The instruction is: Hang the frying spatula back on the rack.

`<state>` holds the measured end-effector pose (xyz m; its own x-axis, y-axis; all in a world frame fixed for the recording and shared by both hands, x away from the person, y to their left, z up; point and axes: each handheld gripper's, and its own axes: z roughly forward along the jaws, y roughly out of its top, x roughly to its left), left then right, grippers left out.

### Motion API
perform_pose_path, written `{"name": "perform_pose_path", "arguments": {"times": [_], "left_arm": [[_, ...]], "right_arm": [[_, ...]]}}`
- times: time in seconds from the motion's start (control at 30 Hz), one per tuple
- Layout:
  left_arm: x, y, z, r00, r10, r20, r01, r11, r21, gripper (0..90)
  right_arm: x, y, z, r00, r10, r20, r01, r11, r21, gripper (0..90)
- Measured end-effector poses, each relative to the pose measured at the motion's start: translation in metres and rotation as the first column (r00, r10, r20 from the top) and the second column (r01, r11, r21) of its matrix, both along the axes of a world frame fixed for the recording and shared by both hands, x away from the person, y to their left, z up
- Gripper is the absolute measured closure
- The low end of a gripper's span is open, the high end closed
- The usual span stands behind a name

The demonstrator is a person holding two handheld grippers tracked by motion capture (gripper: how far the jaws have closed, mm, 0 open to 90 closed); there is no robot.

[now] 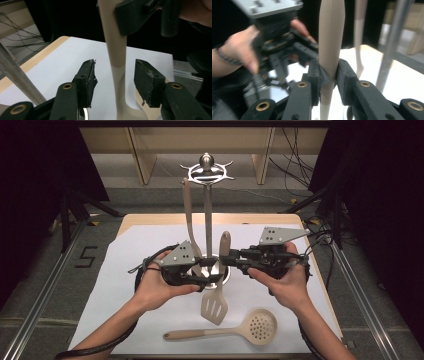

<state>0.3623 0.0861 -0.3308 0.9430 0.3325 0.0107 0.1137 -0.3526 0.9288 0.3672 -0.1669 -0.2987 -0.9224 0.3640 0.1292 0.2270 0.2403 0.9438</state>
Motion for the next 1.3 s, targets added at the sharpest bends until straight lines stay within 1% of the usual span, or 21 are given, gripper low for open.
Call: {"name": "perform_pose_path", "arguments": {"times": [0.07, 0.1, 0.23, 0.27, 0.3, 0.33, 0.5, 0.53, 0.57, 0.6, 0.63, 0.67, 0.73, 0.83, 0.87, 0.93, 1.0, 1.07, 1.1, 1.2, 1.3], "left_arm": [[0.003, 0.001, 0.000, 0.9985, -0.050, -0.021, 0.049, 0.9985, -0.025, 49.9], [0.003, 0.001, -0.001, 0.9973, -0.066, -0.033, 0.065, 0.9972, -0.036, 50.1], [0.006, -0.001, -0.003, 0.9893, -0.132, -0.062, 0.128, 0.9896, -0.066, 53.4], [0.006, -0.002, -0.003, 0.9888, -0.136, -0.063, 0.132, 0.9894, -0.060, 55.0], [0.006, -0.002, -0.003, 0.9870, -0.146, -0.068, 0.141, 0.9880, -0.062, 56.7], [0.006, -0.002, -0.004, 0.9856, -0.155, -0.069, 0.150, 0.9865, -0.066, 59.0], [0.006, -0.002, -0.004, 0.9832, -0.167, -0.074, 0.161, 0.9839, -0.076, 69.2], [0.005, -0.002, -0.004, 0.9838, -0.150, -0.099, 0.141, 0.9859, -0.090, 71.4], [0.005, -0.001, -0.003, 0.9840, -0.151, -0.095, 0.143, 0.9857, -0.090, 73.3], [0.008, -0.001, -0.003, 0.9819, -0.173, -0.077, 0.165, 0.9812, -0.100, 74.9], [0.008, 0.000, -0.002, 0.9831, -0.166, -0.078, 0.158, 0.9830, -0.093, 75.5], [0.008, 0.000, -0.002, 0.9833, -0.165, -0.078, 0.157, 0.9827, -0.098, 75.8], [0.008, 0.000, 0.000, 0.9850, -0.153, -0.080, 0.145, 0.9851, -0.092, 76.2], [0.007, -0.001, 0.002, 0.9912, -0.114, -0.068, 0.110, 0.9923, -0.058, 76.7], [0.007, -0.001, 0.003, 0.9930, -0.099, -0.064, 0.096, 0.9943, -0.045, 76.8], [0.008, -0.001, 0.004, 0.9940, -0.085, -0.069, 0.083, 0.9956, -0.044, 76.9], [0.010, 0.000, 0.005, 0.9946, -0.078, -0.068, 0.076, 0.9966, -0.032, 76.9], [0.011, 0.000, 0.006, 0.9957, -0.069, -0.062, 0.067, 0.9973, -0.029, 77.0], [0.011, 0.000, 0.008, 0.9967, -0.060, -0.055, 0.059, 0.9982, -0.011, 77.0], [0.013, -0.001, 0.009, 0.9968, -0.060, -0.052, 0.059, 0.9982, -0.007, 77.0], [0.015, -0.001, 0.011, 0.9964, -0.065, -0.054, 0.065, 0.9979, -0.010, 77.0]], "right_arm": [[0.005, -0.003, 0.002, 0.9984, 0.055, 0.012, -0.055, 0.998, 0.003, 75.5], [0.006, -0.004, 0.003, 0.9954, 0.096, -0.003, -0.096, 0.995, 0.001, 75.5], [0.008, -0.002, 0.005, 0.9874, 0.158, 0.000, -0.158, 0.987, 0.017, 75.6], [0.007, -0.001, 0.005, 0.9844, 0.175, -0.015, -0.175, 0.984, 0.019, 75.6], [0.009, -0.001, 0.005, 0.9841, 0.177, 0.016, -0.177, 0.984, 0.021, 75.6], [0.008, 0.000, 0.005, 0.9832, 0.183, -0.002, -0.183, 0.983, 0.025, 75.6], [0.010, 0.000, 0.004, 0.9820, 0.189, 0.009, -0.189, 0.981, 0.038, 75.6], [0.010, 0.000, 0.004, 0.9816, 0.191, 0.012, -0.191, 0.981, 0.039, 75.6], [0.010, 0.000, 0.004, 0.9813, 0.191, 0.020, -0.192, 0.981, 0.040, 75.6], [0.010, 0.000, 0.003, 0.9807, 0.194, 0.027, -0.195, 0.980, 0.042, 75.6], [0.010, 0.000, 0.004, 0.9808, 0.194, 0.024, -0.194, 0.980, 0.045, 75.6], [0.007, 0.000, 0.004, 0.9812, 0.193, -0.004, -0.192, 0.980, 0.054, 75.5], [0.008, 0.000, 0.004, 0.9814, 0.192, 0.008, -0.192, 0.980, 0.057, 75.3], [0.009, 0.000, 0.003, 0.9855, 0.168, 0.023, -0.170, 0.982, 0.079, 68.1], [0.007, -0.002, 0.003, 0.9894, 0.145, 0.015, -0.145, 0.987, 0.069, 65.0], [0.007, -0.005, 0.002, 0.9921, 0.116, 0.048, -0.119, 0.990, 0.070, 60.7], [0.005, -0.010, 0.000, 0.9950, 0.094, 0.033, -0.097, 0.991, 0.088, 59.7], [0.004, -0.017, -0.002, 0.9966, 0.062, 0.055, -0.067, 0.994, 0.089, 58.3], [0.002, -0.022, -0.004, 0.9986, 0.048, 0.023, -0.050, 0.993, 0.104, 57.7], [0.004, -0.034, -0.010, 1.0000, 0.003, 0.001, -0.003, 0.993, 0.121, 57.7], [0.007, -0.046, -0.020, 0.9950, -0.096, -0.026, 0.099, 0.987, 0.124, 59.1]]}}
